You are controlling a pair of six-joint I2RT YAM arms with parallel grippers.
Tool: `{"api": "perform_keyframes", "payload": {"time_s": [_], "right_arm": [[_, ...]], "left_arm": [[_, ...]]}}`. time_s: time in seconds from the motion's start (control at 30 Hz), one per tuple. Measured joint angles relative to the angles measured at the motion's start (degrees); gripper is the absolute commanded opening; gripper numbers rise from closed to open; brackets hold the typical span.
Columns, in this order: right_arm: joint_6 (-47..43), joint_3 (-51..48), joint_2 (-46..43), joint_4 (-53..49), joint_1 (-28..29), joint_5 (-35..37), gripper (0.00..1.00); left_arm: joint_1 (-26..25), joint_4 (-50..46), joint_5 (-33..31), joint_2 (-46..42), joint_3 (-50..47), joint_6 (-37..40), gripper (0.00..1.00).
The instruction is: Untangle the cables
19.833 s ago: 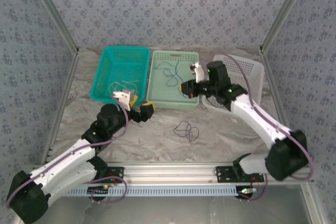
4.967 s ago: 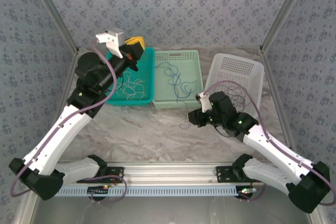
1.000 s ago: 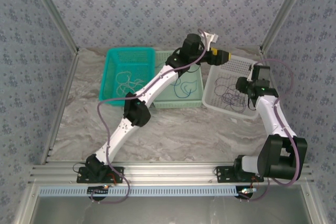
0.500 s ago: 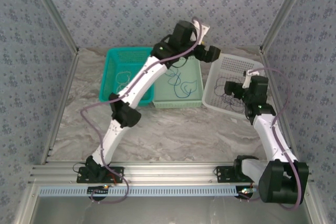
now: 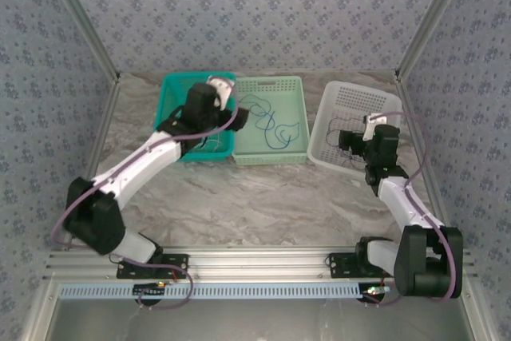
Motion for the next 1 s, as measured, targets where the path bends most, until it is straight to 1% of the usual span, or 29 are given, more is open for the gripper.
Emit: {"api": "perform_keyframes", "payload": {"time_s": [0.07,0.17,0.27,0.33,0.43,0.53,0.67,0.87,1.0], "right_arm": [[-0.22,-2.16,2.05,3.80,0.15,0.00,0.96],[-0.83,-3.82,5.57,8.72,0.26,0.07,0.96],[-1.03,-5.18,7.98,12.90,0.35,0.28,0.96],[-1.03,-6.10,8.83,15.63,0.37,0.44,0.96],[-1.03,-7.63,10.45,19.91,0.37,0.46,0.96],[-1.03,-8.39,12.41,22.69,0.44,0.44,0.95],[-1.46,-8.52,14.69,26.03,0.63,0.44,0.95],[-1.88,-8.41,18.58,30.67,0.74,0.42,0.96],[-1.88,-8.37,20.17,31.71,0.66,0.28,0.97]], "left_arm": [[1.36,2.10,-4.52,-6.67,-8.11,1.84,0.99],[4.79,6.88,-8.44,-14.86,-16.59,3.26,0.99],[10.60,11.28,-9.90,-20.28,-23.37,3.02,0.99],[13.99,14.16,-10.21,-22.27,-27.71,2.95,0.99],[17.35,19.50,-9.11,-24.02,-35.65,2.97,1.00],[21.79,23.71,-5.57,-23.71,-41.81,2.23,0.99],[28.20,29.35,-0.85,-19.47,-43.69,1.49,1.00],[33.27,43.04,7.19,-8.28,-42.77,-0.44,0.99],[35.76,49.35,11.21,-3.80,-42.47,-1.75,0.99]]}}
